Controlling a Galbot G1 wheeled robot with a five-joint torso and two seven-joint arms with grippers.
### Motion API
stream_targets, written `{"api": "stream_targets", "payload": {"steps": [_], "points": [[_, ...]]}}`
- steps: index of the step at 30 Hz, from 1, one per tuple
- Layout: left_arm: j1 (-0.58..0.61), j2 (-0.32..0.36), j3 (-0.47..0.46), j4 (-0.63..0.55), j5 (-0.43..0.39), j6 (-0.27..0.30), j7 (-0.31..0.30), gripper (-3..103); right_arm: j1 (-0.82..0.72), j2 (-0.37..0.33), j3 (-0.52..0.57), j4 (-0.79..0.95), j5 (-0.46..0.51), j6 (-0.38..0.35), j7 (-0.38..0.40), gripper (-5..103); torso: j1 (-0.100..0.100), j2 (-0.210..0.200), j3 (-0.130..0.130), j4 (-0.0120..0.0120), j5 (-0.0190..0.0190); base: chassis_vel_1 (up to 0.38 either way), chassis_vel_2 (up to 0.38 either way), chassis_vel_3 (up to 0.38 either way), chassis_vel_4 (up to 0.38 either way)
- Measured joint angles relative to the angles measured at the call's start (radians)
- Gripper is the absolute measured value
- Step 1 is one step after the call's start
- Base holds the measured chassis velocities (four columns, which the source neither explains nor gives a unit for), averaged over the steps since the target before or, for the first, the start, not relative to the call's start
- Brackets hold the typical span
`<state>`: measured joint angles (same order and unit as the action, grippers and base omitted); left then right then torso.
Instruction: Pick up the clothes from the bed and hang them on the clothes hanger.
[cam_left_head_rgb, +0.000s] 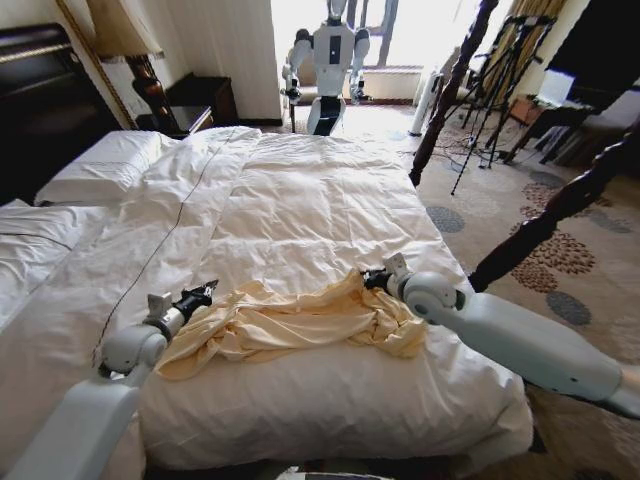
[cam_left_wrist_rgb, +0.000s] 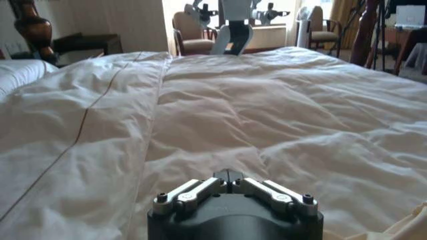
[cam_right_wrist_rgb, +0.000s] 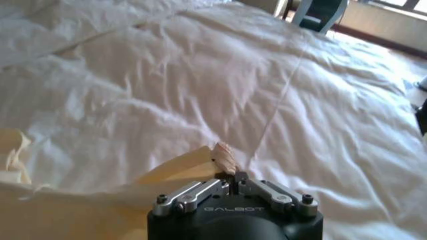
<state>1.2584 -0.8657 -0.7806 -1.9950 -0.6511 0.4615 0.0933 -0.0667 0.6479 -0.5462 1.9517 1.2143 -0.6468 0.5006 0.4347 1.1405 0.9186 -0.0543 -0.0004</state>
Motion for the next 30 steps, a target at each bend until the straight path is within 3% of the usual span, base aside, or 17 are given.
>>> {"api": "stream_targets", "payload": {"steps": [2, 7, 11, 12, 13, 14, 15, 16, 18, 23, 27, 30], "points": [[0.002, 0.016, -0.039, -0.049, -0.051, 0.022, -0.016, 0, 0.038, -0.004, 0.048, 0.020, 0.017, 0.006, 0.001, 0, 0.000, 0.000, 0.000, 0.0000, -0.0001, 0.000, 0.000, 0.000, 0.000], [0.016, 0.029, -0.053, -0.073, -0.059, 0.078, 0.008, 0, 0.053, -0.020, 0.092, 0.042, 0.056, 0.000, 0.001, 0, 0.000, 0.000, 0.000, -0.0001, -0.0001, 0.000, 0.000, 0.000, 0.000], [0.032, 0.034, -0.004, -0.039, -0.054, 0.141, 0.080, 0, 0.036, -0.046, 0.078, 0.055, 0.067, -0.001, 0.001, 0, 0.000, 0.000, 0.000, 0.0000, 0.0000, 0.000, 0.000, 0.000, 0.000], [0.033, 0.037, 0.022, -0.014, -0.045, 0.154, 0.135, 0, 0.027, -0.052, 0.071, 0.058, 0.066, 0.000, 0.001, 0, 0.000, 0.000, 0.000, -0.0001, -0.0002, 0.000, 0.000, 0.000, 0.000], [0.025, 0.045, 0.065, 0.030, -0.006, 0.151, 0.212, 6, 0.015, -0.059, 0.065, 0.063, 0.066, 0.001, 0.002, 0, 0.000, 0.000, 0.000, -0.0001, 0.0002, 0.000, 0.000, 0.000, 0.000], [0.011, 0.050, 0.101, 0.074, 0.030, 0.122, 0.251, 11, 0.008, -0.063, 0.061, 0.067, 0.067, 0.001, 0.002, 0, 0.000, 0.000, 0.000, -0.0001, 0.0002, 0.000, 0.000, 0.000, 0.000], [0.011, 0.050, 0.101, 0.074, 0.030, 0.122, 0.251, 11, 0.008, -0.063, 0.061, 0.067, 0.067, 0.001, 0.002, 0, 0.000, 0.000, 0.000, -0.0001, 0.0002, 0.000, 0.000, 0.000, 0.000], [-0.014, 0.056, 0.145, 0.139, 0.064, 0.064, 0.290, 16, 0.003, -0.065, 0.053, 0.069, 0.067, 0.001, 0.002, 0, 0.000, 0.000, 0.000, -0.0005, -0.0006, 0.000, 0.000, 0.000, 0.000], [-0.060, 0.066, 0.191, 0.211, 0.081, 0.026, 0.326, 26, 0.000, -0.062, 0.043, 0.070, 0.067, 0.000, 0.000, 0, 0.000, 0.000, 0.000, 0.0001, -0.0003, 0.000, 0.000, 0.000, 0.000], [-0.145, 0.073, 0.256, 0.280, 0.084, -0.003, 0.327, 38, -0.023, -0.066, 0.043, 0.071, 0.064, 0.000, -0.003, 0, 0.000, 0.000, 0.000, -0.0002, -0.0003, 0.000, 0.000, 0.000, 0.000], [-0.208, 0.070, 0.275, 0.312, 0.099, -0.014, 0.317, 59, -0.051, -0.070, 0.053, 0.067, 0.059, 0.000, -0.005, 0, 0.000, 0.000, 0.000, -0.0004, 0.0001, 0.000, 0.000, 0.000, 0.000], [-0.224, 0.078, 0.281, 0.338, 0.127, -0.018, 0.334, 64, -0.053, -0.067, 0.054, 0.059, 0.059, -0.001, -0.006, 0, 0.000, 0.000, 0.000, -0.0001, 0.0001, 0.000, 0.000, 0.000, 0.000]]}}
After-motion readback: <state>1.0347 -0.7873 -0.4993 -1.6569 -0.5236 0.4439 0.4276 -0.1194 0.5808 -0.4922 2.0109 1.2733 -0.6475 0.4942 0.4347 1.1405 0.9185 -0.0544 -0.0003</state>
